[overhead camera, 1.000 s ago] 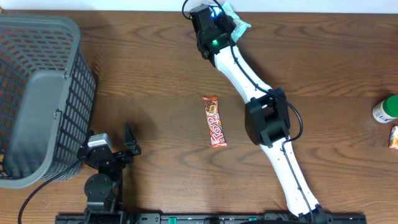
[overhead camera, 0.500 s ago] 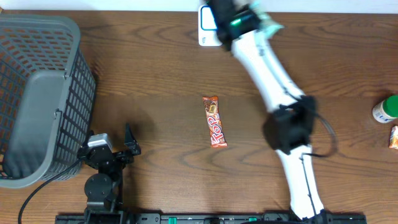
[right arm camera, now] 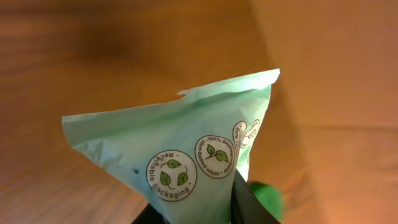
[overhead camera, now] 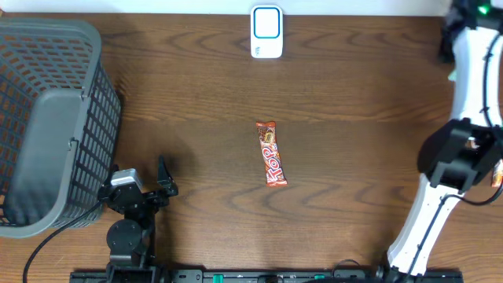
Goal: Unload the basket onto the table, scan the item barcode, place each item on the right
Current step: 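Carry the wipes pack to the right table edge and release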
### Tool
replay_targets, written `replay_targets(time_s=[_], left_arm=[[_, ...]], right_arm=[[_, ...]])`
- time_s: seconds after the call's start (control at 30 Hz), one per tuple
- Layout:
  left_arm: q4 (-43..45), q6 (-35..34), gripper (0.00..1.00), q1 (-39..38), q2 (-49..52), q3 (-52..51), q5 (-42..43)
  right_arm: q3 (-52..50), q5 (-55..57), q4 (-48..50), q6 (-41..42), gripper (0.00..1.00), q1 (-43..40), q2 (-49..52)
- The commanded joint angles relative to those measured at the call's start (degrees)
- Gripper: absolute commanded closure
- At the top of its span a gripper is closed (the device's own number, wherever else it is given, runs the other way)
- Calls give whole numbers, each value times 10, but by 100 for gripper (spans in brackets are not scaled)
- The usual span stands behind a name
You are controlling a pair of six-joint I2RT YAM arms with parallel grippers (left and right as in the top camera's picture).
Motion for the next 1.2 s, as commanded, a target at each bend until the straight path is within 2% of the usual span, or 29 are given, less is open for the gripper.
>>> replay_targets(time_s=[0.0,0.07,0.1,0.13,0.17,0.23,0.27,0.3,0.33,0.4,0.43,0.47,0.53,0.57,0.67,0.83,0.97,1.03,1.17], left_arm=[[-20,-7,0,2,0,-11,-3],[-20,-7,0,2,0,-11,-3],[-20,-7,0,2,0,-11,-3],[-20,-7,0,2,0,-11,-3],[-20,-7,0,2,-1,-11,-3],[-20,-7,0,2,0,-11,-3],[-20,-7,0,2,-1,-11,-3],[-20,-7,0,2,0,-11,-3],[-20,-7,0,2,0,-11,-3],[-20,-7,0,2,0,-11,-3],[-20,-7,0,2,-1,-11,-3],[-20,-7,0,2,0,-11,-3],[-20,-7,0,2,0,-11,-3],[-20,-7,0,2,0,-11,-3],[-20,-7,0,2,0,-11,-3],[-20,-7,0,2,-1,-11,-3],[-20,-7,0,2,0,-11,-3],[-20,-7,0,2,-1,-11,-3],[-20,-7,0,2,0,-11,-3]], right_arm=[[-44,-101,19,59,99,-37,23],[-73,-104,38,74,99,-55,28],[-88,-104,48,76,96,-62,29],[-105,-104,59,76,81,-71,29],[-115,-104,64,76,60,-77,29],[-126,-103,66,75,47,-89,29],[-125,-101,66,75,37,-94,29],[-124,-98,65,74,15,-98,29],[-121,-97,62,73,1,-101,27],[-113,-97,57,73,1,-104,23],[-109,-98,54,73,4,-104,19],[-108,-99,53,73,14,-104,15],[-108,-102,53,74,58,-101,2],[-108,-103,53,74,73,-100,-2],[-108,-104,53,74,98,-93,-11],[-108,-104,49,74,99,-82,-18],[-108,-104,49,74,93,-72,-23],[-108,-97,47,74,98,-71,-23],[-108,-97,43,74,99,-82,-23]])
